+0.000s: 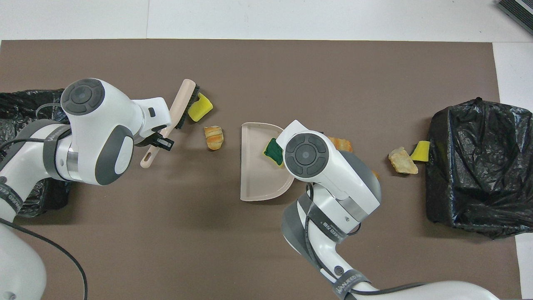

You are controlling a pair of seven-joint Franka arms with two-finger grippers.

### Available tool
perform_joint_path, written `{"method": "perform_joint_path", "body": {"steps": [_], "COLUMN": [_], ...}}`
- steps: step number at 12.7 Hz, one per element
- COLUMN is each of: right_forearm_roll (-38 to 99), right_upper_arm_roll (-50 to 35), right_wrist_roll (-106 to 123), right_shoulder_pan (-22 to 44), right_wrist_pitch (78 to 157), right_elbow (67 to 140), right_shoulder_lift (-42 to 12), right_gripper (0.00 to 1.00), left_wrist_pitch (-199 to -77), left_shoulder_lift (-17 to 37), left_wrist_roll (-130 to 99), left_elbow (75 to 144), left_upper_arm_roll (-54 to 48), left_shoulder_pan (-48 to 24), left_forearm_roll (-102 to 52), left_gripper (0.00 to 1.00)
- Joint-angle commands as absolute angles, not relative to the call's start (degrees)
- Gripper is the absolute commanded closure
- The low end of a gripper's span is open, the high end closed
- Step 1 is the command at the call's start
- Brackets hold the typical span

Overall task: Sweep and dump trash in bin
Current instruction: 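Sweep more debris into the dustpan with the brush in the left gripper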

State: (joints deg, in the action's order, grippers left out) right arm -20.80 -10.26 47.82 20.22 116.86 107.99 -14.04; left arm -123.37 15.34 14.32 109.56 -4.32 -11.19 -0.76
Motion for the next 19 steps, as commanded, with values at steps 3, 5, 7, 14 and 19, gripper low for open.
{"method": "perform_joint_path", "body": {"steps": [3,5,7,14,19], "right_forearm_roll": [-21.8,-21.27,-20.49,-22.58,-23.12], "right_upper_arm_roll": [-10.63,-10.63,-10.72,-10.63,-10.72], "right_wrist_roll": [46.67,46.67,46.58,48.69,46.68], "right_shoulder_pan": [20.21,20.13,20.13,20.48,20.48], "right_wrist_pitch": [118.64,120.75,123.21,114.55,113.9], "right_elbow": [108.63,108.89,108.9,105.92,106.52], "right_shoulder_lift": [-15.02,-15.38,-16.43,-16.79,-16.26], "right_gripper": [1.0,1.0,1.0,1.0,1.0], "left_wrist_pitch": [-124.98,-123.93,-119.73,-115.67,-115.22], "left_shoulder_lift": [10.3,9.23,8.27,5.19,2.9], "left_wrist_roll": [10.04,7.22,2.05,-10.8,-11.78], "left_elbow": [118.81,120.05,120.58,123.14,122.43], "left_upper_arm_roll": [-4.13,-4.31,-4.39,-4.48,-4.75], "left_shoulder_pan": [-15.11,-17.3,-19.59,-26.01,-28.21], "left_forearm_roll": [0.09,-0.09,-0.87,-12.99,-16.26], "left_gripper": [1.0,1.0,1.0,1.0,1.0]}}
